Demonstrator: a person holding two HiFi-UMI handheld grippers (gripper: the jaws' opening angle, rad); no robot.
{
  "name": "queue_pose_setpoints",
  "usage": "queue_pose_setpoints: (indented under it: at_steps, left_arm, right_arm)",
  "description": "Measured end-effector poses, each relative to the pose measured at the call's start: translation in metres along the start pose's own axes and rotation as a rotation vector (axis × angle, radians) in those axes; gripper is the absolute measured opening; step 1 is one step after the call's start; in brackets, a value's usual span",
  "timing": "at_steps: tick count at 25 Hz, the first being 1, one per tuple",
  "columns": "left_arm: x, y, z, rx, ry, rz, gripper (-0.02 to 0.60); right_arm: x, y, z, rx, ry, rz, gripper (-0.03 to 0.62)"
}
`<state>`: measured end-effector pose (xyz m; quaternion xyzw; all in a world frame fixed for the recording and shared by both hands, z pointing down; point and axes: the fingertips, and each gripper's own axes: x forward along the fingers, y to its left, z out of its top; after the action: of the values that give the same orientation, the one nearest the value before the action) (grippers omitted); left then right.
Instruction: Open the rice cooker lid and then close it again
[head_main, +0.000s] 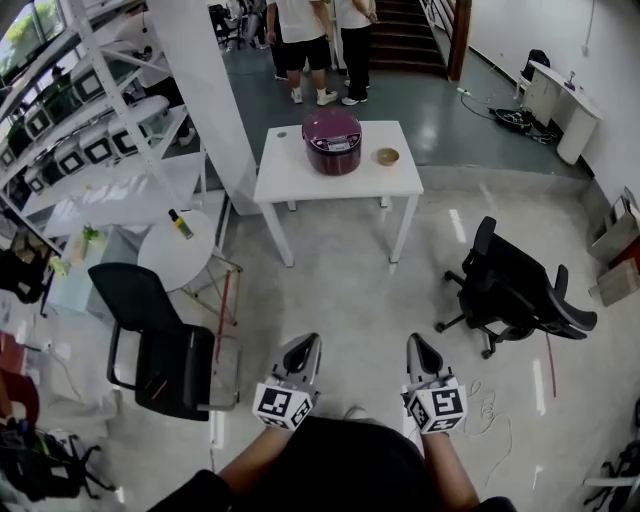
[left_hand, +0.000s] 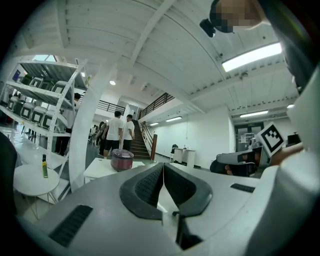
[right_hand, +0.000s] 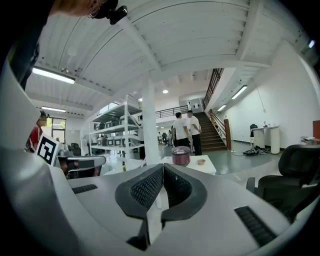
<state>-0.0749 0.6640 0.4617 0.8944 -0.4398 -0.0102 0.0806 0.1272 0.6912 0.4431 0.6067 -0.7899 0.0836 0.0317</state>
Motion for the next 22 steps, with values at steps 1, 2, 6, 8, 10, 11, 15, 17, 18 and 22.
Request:
queue_pose_setpoints:
  at_steps: [1, 2, 6, 8, 10, 11, 15, 17, 18, 22]
  left_arm:
    - [-0.001, 0.000, 0.000, -0.001, 0.000, -0.001, 0.006]
    - [-0.001, -0.001, 0.001, -0.001, -0.001, -0.003, 0.006]
    - [-0.001, -0.002, -0.002, 0.004, 0.013, -0.027, 0.006]
    - [0.000, -0.002, -0.007, 0.005, 0.023, -0.038, 0.006]
    - [0.001, 0.003, -0.012, -0.003, 0.032, -0.032, 0.008]
    - [0.002, 0.005, -0.014, -0.006, 0.044, -0.030, 0.039]
    - [0.008, 0.007, -0.029, -0.007, 0.128, -0.054, 0.246]
    - [0.009, 0.008, -0.032, -0.020, 0.131, -0.041, 0.266]
    - [0.009, 0.009, -0.032, -0.027, 0.126, -0.031, 0.278]
    - [0.009, 0.011, -0.026, -0.042, 0.104, 0.001, 0.288]
  right_arm:
    - [-0.001, 0.000, 0.001, 0.000, -0.001, 0.002, 0.000]
    - [-0.002, 0.000, 0.001, 0.001, -0.004, 0.005, 0.000]
    - [-0.002, 0.000, 0.000, -0.010, 0.004, 0.030, 0.002]
    - [0.000, 0.001, -0.004, -0.021, 0.028, 0.046, 0.017]
    - [0.003, 0.001, -0.009, -0.014, 0.055, 0.063, 0.135]
    - [0.004, 0.000, -0.012, -0.005, 0.068, 0.067, 0.161]
    - [0.007, -0.006, -0.026, 0.054, 0.110, 0.068, 0.229]
    - [0.006, -0.009, -0.030, 0.069, 0.114, 0.064, 0.236]
    - [0.005, -0.011, -0.031, 0.066, 0.113, 0.060, 0.239]
    - [0.003, -0.017, -0.027, 0.059, 0.101, 0.040, 0.242]
